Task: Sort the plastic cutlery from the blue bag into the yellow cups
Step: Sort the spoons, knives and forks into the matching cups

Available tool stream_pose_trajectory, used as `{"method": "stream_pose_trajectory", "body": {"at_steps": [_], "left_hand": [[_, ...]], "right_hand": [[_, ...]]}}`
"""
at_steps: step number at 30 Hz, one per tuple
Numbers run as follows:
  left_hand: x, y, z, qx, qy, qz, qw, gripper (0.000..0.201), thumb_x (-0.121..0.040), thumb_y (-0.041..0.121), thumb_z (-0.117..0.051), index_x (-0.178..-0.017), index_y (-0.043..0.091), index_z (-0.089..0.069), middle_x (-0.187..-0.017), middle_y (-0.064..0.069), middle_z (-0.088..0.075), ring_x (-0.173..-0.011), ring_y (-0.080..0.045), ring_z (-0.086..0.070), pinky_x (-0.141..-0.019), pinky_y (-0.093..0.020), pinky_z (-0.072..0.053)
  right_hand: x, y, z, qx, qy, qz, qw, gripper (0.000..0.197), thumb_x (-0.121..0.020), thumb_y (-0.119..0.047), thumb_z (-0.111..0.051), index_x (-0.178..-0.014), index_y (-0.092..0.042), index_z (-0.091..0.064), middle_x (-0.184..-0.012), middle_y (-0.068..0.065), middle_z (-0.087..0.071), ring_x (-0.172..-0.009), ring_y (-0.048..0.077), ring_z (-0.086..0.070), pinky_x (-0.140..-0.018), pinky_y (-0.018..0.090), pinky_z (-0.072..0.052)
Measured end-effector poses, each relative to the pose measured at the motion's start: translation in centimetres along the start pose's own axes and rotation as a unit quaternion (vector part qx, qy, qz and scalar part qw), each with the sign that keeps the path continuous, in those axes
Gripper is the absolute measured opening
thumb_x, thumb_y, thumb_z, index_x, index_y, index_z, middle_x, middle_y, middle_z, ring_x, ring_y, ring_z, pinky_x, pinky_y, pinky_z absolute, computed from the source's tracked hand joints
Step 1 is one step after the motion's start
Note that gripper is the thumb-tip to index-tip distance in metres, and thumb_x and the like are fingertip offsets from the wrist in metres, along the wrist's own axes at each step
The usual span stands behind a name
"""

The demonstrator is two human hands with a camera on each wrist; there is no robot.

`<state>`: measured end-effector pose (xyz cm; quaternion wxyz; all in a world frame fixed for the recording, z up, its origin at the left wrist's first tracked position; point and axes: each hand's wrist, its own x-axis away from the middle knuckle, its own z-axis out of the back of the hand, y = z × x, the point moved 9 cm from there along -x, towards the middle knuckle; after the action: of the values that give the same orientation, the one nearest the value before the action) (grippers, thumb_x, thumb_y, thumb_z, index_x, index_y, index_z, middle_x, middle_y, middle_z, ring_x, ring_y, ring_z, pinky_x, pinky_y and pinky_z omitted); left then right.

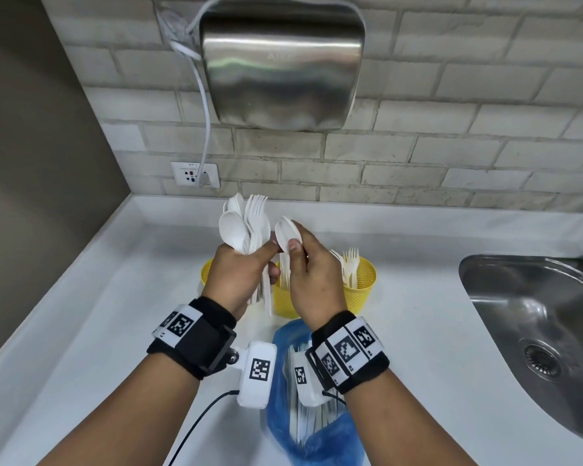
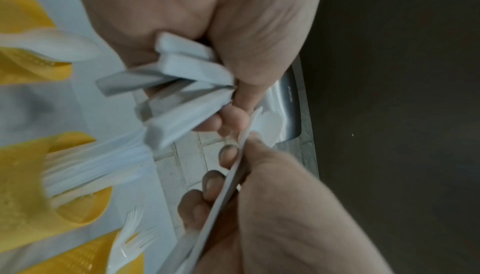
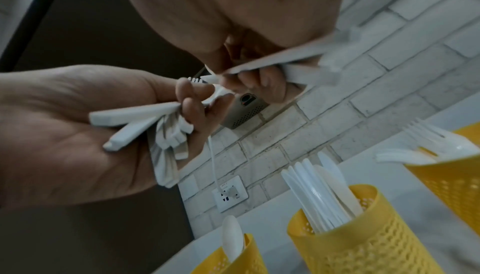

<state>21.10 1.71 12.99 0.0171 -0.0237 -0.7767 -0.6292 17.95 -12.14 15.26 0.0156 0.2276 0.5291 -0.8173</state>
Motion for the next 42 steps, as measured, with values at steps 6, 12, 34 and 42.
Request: {"method": "stream_pose_trajectory", "body": {"at_steps": [6, 12, 34, 42], "left_hand": [[-0.1, -0.3, -0.2, -0.028, -0.014, -0.015, 0.999, 0.008, -0.091, 0.019, -0.078, -0.093, 0.012, -0.076, -0.085, -0.024, -0.069, -0.053, -0.024, -0.053, -0.056, -0.033, -0.049], [-0.6, -0.9, 1.2, -0.039, 0.029, -0.001, 0.999, 0.012, -0.089, 0.015, -0.078, -0.086, 0.006, -0.07, -0.059, -0.017, -0.058, -0.05, -0.026, -0.051, -0.06, -0.038, -0.047], [1.2, -0.7, -1.4, -0.007, -0.115, -0.02, 0.993, 0.023, -0.082, 0.032, -0.086, -0.097, 0.017, -0.074, -0.08, -0.015, -0.064, -0.057, -0.026, -0.058, -0.057, -0.031, -0.049], [1.3, -0.8, -1.3, -0.003, -0.089, -0.02, 0.996, 0.012, -0.095, 0.018, -0.071, -0.098, 0.006, -0.07, -0.074, -0.011, -0.069, -0.055, -0.022, -0.062, -0.049, -0.028, -0.047]], "right_hand": [[-0.1, 0.9, -0.2, 0.068, 0.004, 0.004, 0.998, 0.041, -0.102, -0.034, -0.039, -0.129, -0.019, -0.066, -0.105, 0.004, -0.068, -0.094, 0.021, -0.066, -0.082, 0.032, -0.052], [0.4, 3.1, -0.6, -0.147, -0.026, -0.174, 0.973, 0.029, -0.109, -0.03, -0.04, -0.095, -0.012, -0.058, -0.081, 0.002, -0.061, -0.048, 0.025, -0.065, -0.05, 0.041, -0.054], [-1.1, 3.1, 0.4, -0.372, -0.044, -0.227, 0.899, 0.016, -0.097, -0.006, -0.064, -0.085, -0.016, -0.058, -0.055, -0.002, -0.039, -0.041, 0.01, -0.028, -0.042, 0.024, -0.023], [0.3, 2.7, -1.8, -0.395, -0.097, -0.245, 0.88, 0.018, -0.099, -0.022, -0.065, -0.087, -0.008, -0.065, -0.069, 0.012, -0.059, -0.048, 0.019, -0.045, -0.054, 0.035, -0.04]]}}
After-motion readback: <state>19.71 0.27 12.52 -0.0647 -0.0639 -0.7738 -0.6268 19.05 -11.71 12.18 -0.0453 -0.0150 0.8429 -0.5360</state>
